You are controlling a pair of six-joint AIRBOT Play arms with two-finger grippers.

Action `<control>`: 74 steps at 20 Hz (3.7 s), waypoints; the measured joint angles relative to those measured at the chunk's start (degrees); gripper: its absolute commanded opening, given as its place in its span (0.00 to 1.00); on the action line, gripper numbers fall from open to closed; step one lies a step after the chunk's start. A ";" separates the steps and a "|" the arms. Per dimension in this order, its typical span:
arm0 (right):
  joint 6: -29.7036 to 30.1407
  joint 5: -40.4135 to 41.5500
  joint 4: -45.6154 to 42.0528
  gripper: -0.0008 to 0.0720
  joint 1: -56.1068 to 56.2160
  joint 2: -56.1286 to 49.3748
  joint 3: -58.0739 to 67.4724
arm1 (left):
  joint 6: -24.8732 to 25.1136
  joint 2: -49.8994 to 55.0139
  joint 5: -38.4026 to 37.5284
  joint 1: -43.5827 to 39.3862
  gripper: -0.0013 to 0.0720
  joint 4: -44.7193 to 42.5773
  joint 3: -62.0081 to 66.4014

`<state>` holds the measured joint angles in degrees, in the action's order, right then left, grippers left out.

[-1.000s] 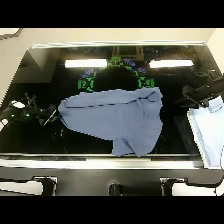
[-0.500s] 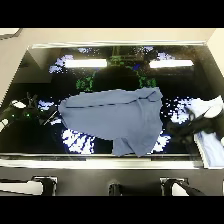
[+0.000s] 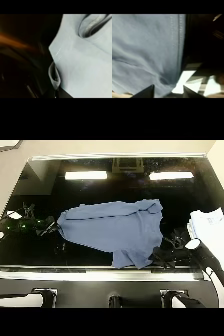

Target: Fold the shirts.

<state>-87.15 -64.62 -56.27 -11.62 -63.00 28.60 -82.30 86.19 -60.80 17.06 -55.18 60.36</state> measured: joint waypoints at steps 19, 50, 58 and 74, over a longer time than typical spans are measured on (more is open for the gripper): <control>3.39 13.62 -18.51 0.07 0.35 17.88 66.47 | -3.98 -48.28 15.13 0.09 0.05 -0.44 26.75; -11.08 6.19 -12.09 0.06 6.36 -36.00 69.46 | 1.25 5.16 7.85 -1.79 0.05 -2.29 20.31; -7.34 -9.75 -15.80 0.06 6.75 -36.28 64.02 | 2.47 9.99 -4.20 -0.28 0.05 -3.50 21.31; -7.96 -14.12 -16.22 0.53 3.87 -34.80 59.32 | 1.07 11.72 -23.12 2.29 0.65 -8.13 23.91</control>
<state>-95.11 -78.74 -72.49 -7.75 -97.80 87.92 -81.23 97.91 -83.92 19.35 -63.31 84.27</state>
